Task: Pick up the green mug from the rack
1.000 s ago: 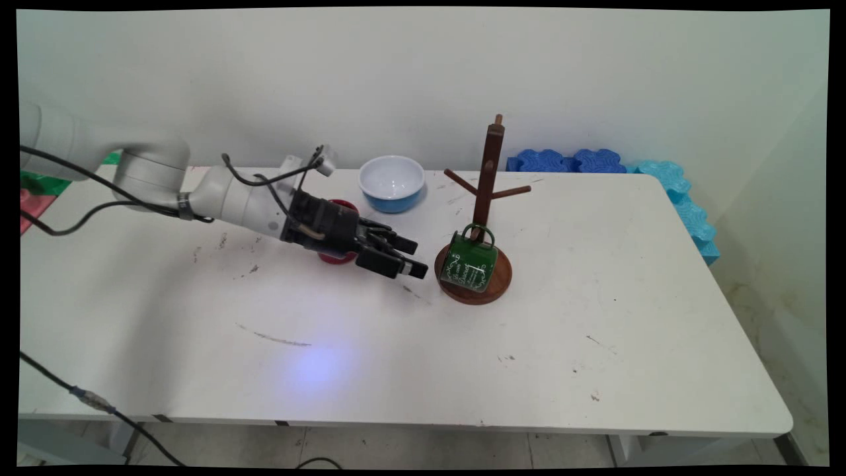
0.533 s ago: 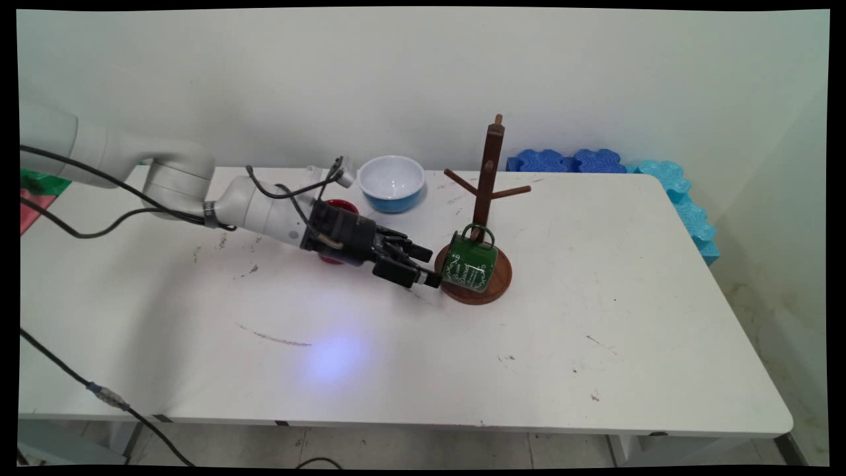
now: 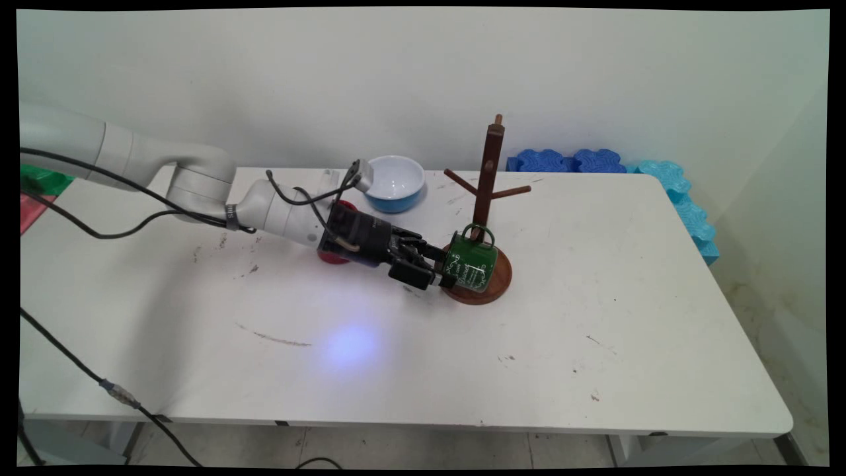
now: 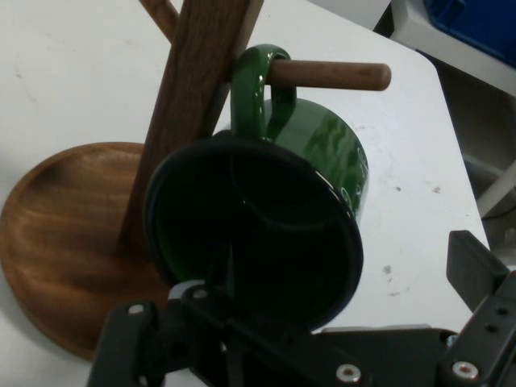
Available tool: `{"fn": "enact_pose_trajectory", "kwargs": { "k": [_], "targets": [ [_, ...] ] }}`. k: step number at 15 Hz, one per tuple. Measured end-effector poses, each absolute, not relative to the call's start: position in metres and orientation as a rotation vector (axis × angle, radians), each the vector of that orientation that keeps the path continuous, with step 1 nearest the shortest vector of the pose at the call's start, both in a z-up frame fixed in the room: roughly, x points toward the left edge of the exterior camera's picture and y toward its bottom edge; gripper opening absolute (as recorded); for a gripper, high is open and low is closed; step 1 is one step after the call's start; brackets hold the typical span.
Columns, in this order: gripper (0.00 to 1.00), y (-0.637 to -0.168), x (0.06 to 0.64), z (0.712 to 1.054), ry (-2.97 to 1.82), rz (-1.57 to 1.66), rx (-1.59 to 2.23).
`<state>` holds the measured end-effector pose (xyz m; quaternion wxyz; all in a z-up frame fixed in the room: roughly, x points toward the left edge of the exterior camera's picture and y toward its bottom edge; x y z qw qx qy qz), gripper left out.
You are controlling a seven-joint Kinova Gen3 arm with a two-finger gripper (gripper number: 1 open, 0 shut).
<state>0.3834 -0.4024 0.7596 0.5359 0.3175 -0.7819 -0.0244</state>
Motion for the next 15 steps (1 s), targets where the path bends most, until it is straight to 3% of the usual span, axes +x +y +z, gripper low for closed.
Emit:
{"fn": "enact_pose_trajectory", "kwargs": {
  "k": [8,9,15],
  "targets": [
    [1.0,-0.409,0.374,0.756,-1.87,-0.034,0.725],
    [0.0,-0.409,0.373,0.756,-1.87,-0.031,0.722],
    [0.0,-0.408,0.367,0.757,-1.869,-0.023,0.708]
  ]
}}
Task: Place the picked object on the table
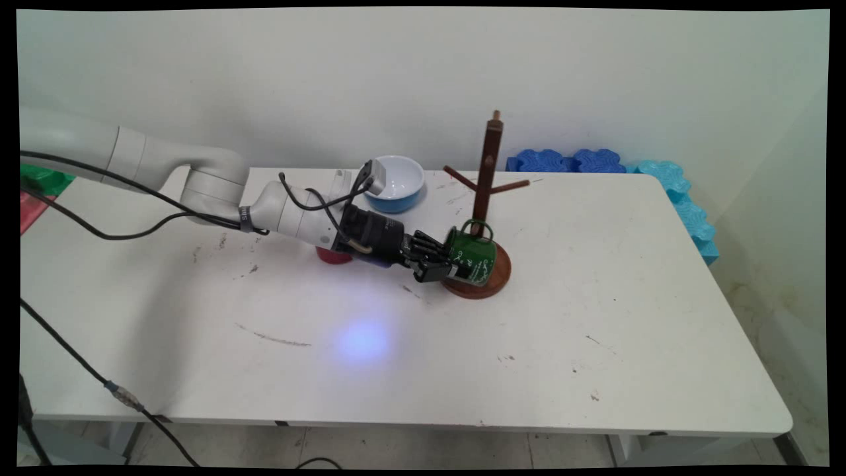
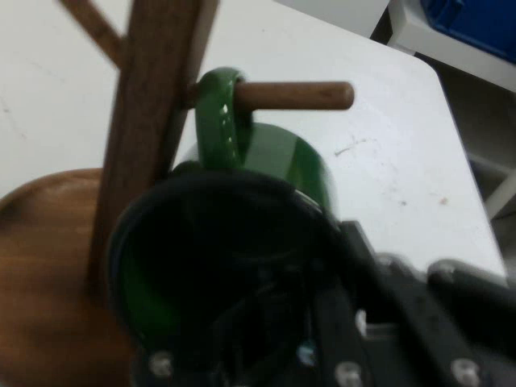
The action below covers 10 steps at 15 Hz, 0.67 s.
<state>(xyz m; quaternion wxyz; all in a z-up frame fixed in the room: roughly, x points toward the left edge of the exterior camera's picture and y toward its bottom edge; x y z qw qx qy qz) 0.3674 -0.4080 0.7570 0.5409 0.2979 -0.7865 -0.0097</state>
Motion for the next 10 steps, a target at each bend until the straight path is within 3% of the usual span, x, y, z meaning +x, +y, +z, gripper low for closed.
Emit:
{"fn": "enact_pose_trajectory", "kwargs": {
  "k": [10],
  "targets": [
    [0.0,-0.3992,0.3571,0.7657,-1.871,-0.025,0.678]
  ]
}}
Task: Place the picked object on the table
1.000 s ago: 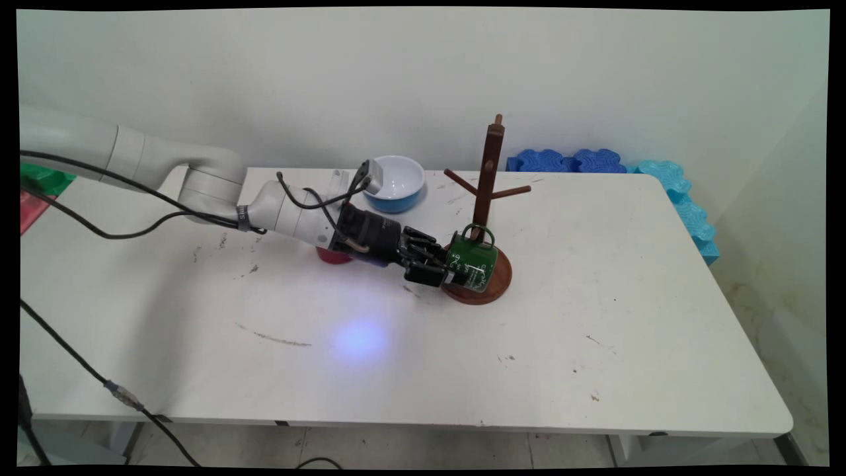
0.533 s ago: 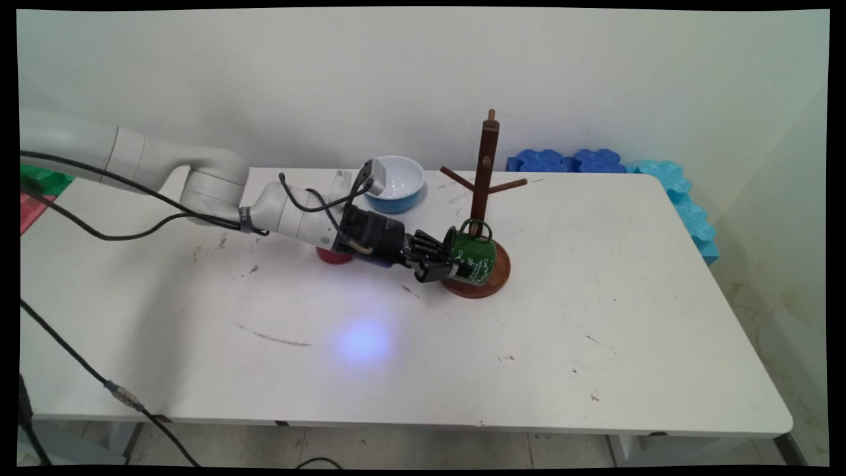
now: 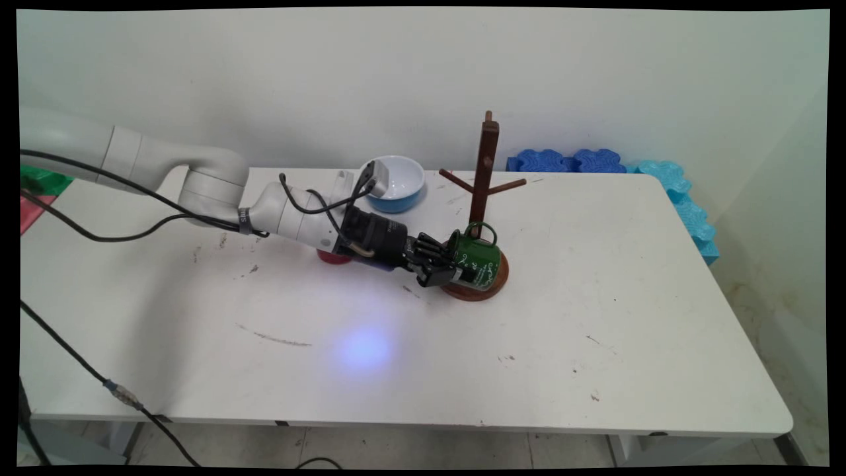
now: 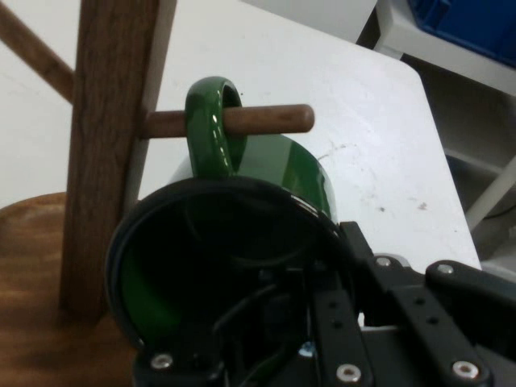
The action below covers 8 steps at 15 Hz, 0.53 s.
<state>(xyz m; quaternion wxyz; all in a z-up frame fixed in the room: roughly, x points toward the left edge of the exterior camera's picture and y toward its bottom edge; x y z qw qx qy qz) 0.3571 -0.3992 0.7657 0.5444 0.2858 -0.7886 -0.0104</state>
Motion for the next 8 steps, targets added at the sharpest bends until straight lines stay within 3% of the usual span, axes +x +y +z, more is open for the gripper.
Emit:
{"fn": "enact_pose_trajectory", "kwargs": {
  "k": [8],
  "targets": [
    [0.0,-0.3937,0.3539,0.7745,-1.884,-0.013,0.646]
  ]
}}
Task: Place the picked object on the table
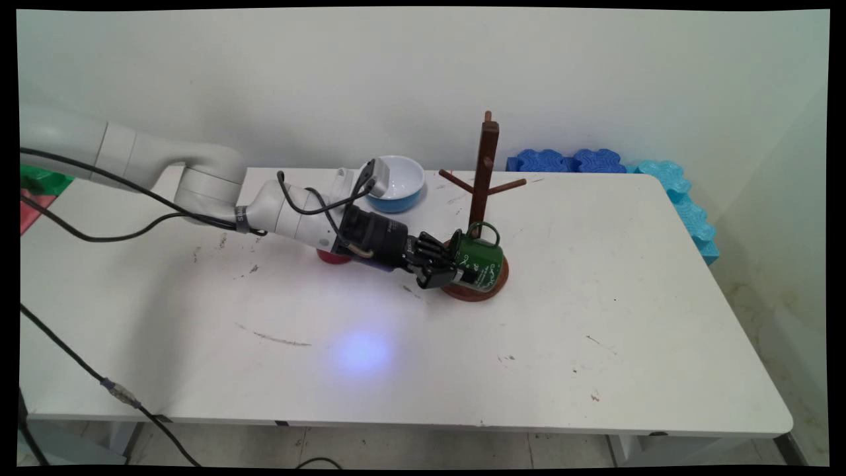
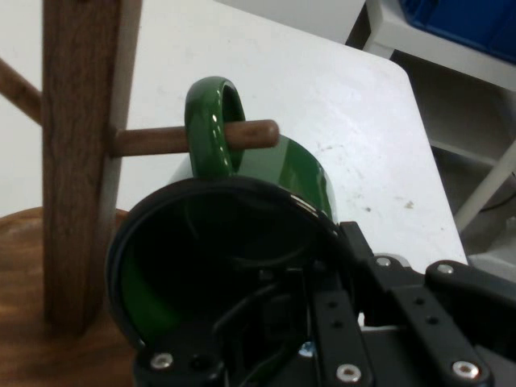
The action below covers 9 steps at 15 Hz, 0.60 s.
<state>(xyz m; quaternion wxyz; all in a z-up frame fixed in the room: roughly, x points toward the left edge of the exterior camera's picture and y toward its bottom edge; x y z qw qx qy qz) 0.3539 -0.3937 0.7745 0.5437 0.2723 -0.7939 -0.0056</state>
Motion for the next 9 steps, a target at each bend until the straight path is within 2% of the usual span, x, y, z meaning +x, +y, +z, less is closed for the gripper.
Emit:
{"fn": "enact_pose_trajectory", "kwargs": {
  "k": [9],
  "targets": [
    [0.0,-0.381,0.356,0.793,-1.91,0.002,0.601]
  ]
}}
